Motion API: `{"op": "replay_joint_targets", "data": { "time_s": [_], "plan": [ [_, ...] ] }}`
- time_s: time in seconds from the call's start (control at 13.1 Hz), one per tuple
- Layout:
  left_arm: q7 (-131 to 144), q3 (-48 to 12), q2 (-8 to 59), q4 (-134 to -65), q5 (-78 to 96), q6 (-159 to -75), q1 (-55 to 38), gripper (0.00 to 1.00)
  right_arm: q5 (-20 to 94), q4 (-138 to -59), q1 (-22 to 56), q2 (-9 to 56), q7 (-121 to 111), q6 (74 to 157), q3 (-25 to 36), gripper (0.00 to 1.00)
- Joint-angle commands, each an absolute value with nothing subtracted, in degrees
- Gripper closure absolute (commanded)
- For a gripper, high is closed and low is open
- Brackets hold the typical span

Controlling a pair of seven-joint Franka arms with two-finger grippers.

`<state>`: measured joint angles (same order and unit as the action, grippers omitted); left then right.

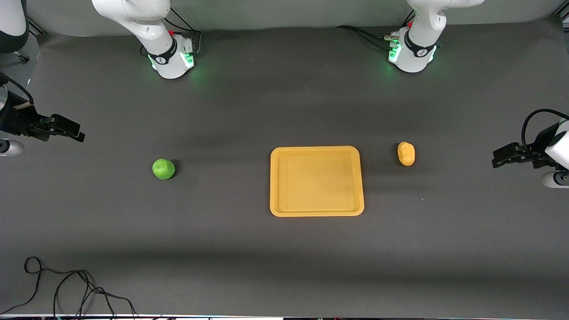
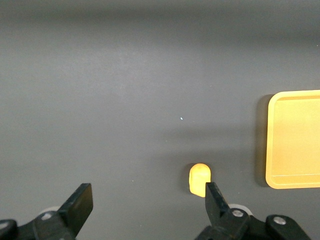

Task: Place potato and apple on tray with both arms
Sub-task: 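Reach the left gripper down to the yellow potato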

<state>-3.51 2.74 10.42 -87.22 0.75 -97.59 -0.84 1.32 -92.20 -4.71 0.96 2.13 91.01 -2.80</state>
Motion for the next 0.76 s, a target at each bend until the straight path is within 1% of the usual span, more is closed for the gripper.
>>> {"op": "replay_joint_targets", "data": {
  "time_s": [0.0,0.31,0.46,0.61,0.69],
  "plan": [
    [-3.9,2.9,10.3,-87.6,1.8,-98.1,-1.0,0.0,2.3,-91.7,-5.3,0.8,0.8,90.6,-3.3,0.0],
    [-4.0,2.9,10.3,-88.3,1.7,-98.3,-1.1,0.0,2.3,-91.5,-5.3,0.9,0.8,90.6,-3.3,0.0],
    [-4.0,2.9,10.2,-92.0,1.2,-104.8,-1.5,0.0,2.2,-91.5,-5.2,0.9,0.8,90.7,-3.3,0.0],
    [-4.0,2.6,10.3,-95.7,1.1,-105.6,-2.0,0.0,2.1,-91.6,-5.2,0.9,0.6,90.8,-3.3,0.0],
    [-4.0,2.6,10.2,-98.8,1.1,-106.0,-3.0,0.01,2.1,-91.8,-5.2,0.8,0.5,91.2,-3.3,0.0]
  ]
}}
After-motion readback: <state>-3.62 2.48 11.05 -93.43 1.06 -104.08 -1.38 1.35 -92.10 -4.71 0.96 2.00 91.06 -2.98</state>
